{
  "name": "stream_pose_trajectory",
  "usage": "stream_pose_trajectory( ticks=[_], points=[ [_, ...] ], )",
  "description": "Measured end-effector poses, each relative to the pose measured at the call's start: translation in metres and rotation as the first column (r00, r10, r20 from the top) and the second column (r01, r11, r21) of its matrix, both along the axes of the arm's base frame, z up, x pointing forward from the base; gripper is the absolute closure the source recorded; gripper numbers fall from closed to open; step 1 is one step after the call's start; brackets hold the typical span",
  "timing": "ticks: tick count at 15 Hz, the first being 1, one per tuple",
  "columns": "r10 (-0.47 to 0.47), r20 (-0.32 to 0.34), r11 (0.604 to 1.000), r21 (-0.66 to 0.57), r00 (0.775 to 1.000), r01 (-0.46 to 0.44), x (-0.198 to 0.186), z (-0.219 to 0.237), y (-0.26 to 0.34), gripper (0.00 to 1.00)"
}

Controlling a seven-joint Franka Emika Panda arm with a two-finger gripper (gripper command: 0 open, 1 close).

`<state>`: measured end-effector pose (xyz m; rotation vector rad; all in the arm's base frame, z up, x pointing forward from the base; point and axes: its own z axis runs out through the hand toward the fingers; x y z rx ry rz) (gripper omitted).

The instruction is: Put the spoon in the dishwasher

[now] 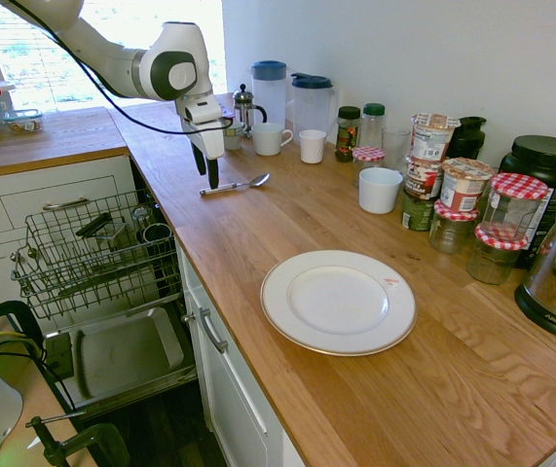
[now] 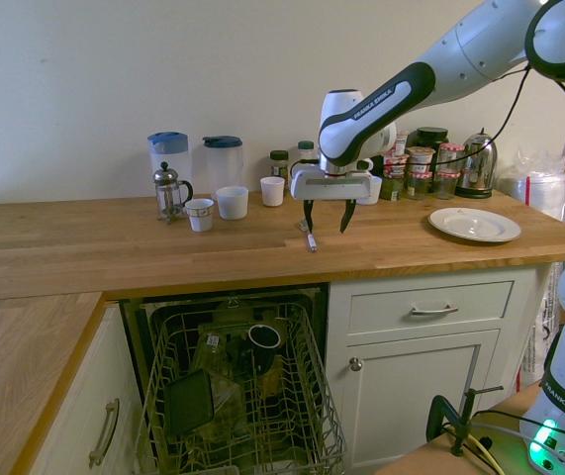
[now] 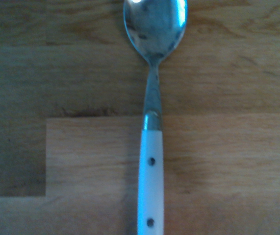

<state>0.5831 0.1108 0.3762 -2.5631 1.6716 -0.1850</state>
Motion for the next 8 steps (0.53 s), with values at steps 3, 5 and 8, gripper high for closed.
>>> stream_pose_trajectory(
  ticks=[3,5,8],
  points=[
    [-0.058,0.005,0.998,-0.005,0.998,0.058,0.023,-0.011,0.004,0.0],
    [-0.085,0.004,0.996,-0.012,0.996,0.085,0.036,-0.022,0.004,0.0],
    [-0.113,0.001,0.993,-0.016,0.994,0.113,0.053,-0.031,0.001,0.0]
  ],
)
